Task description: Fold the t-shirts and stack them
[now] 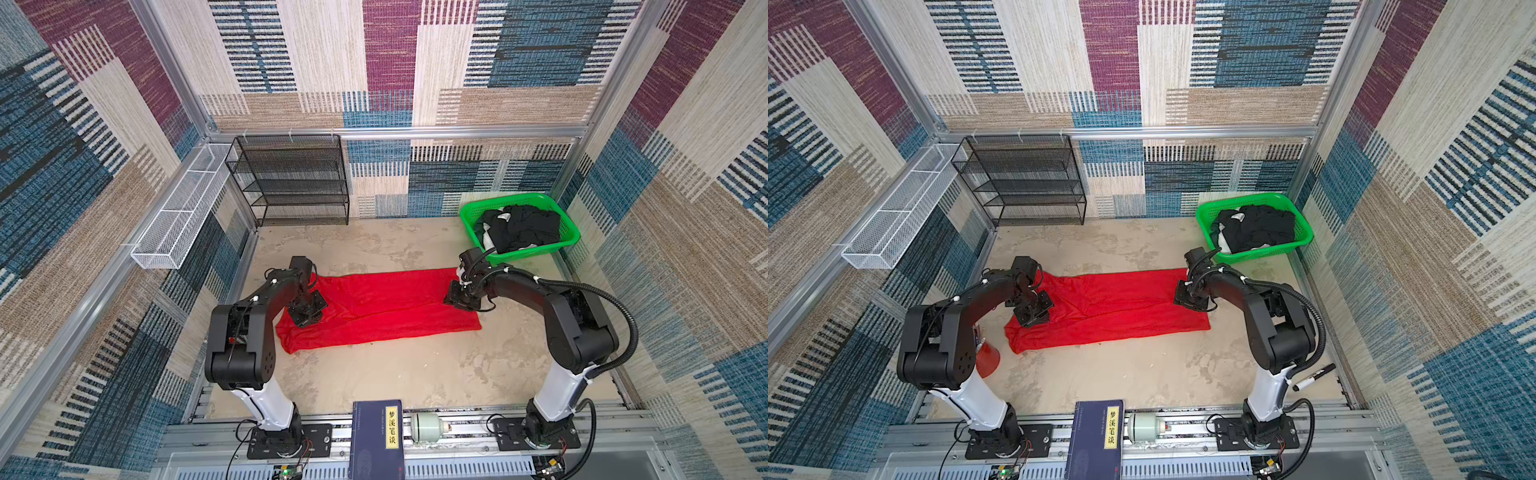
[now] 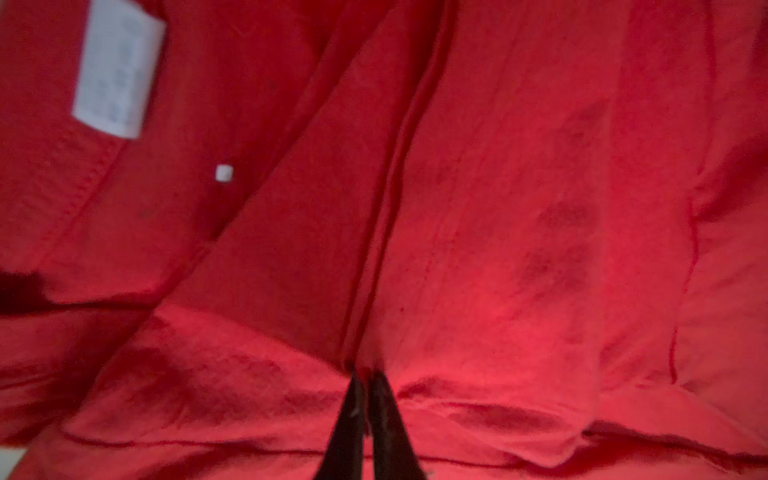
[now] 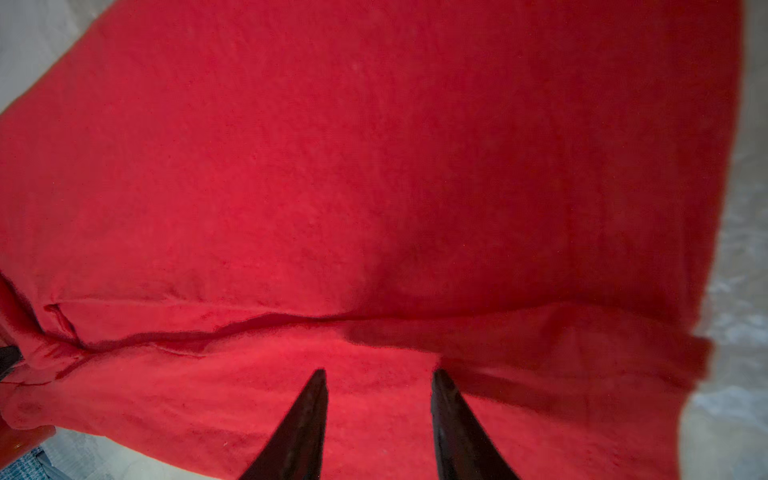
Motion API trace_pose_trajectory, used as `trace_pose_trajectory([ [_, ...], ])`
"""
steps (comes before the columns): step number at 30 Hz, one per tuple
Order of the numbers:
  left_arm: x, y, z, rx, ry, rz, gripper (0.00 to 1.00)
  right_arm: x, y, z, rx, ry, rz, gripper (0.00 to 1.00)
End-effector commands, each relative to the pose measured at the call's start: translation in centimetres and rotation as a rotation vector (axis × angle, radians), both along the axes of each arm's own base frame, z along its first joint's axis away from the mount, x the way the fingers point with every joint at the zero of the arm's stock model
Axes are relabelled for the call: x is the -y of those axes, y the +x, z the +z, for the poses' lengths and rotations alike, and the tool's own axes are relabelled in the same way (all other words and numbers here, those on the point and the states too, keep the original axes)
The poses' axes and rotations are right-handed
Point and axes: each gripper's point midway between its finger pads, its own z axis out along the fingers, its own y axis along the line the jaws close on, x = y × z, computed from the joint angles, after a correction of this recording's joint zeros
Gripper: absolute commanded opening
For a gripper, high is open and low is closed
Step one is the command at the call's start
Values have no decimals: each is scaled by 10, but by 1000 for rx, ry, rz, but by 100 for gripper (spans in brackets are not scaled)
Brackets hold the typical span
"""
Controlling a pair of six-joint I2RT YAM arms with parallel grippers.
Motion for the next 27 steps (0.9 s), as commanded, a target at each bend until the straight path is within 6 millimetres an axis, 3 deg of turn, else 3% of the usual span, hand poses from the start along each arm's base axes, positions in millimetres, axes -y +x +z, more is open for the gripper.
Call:
trace_pose_trajectory([
  [1, 6, 18, 16, 75, -28, -7, 0, 3, -1, -3, -7, -12, -16, 43],
  [9, 29, 61, 45, 186, -127, -103, 0, 2, -2, -7, -17, -5, -22, 44],
  [19, 59, 102, 53, 202, -165, -196, 0, 4, -7, -9, -29, -9, -33, 44],
  [27, 84, 121, 50, 197, -187, -267, 0, 3, -4, -9, -35, -10, -36, 45],
])
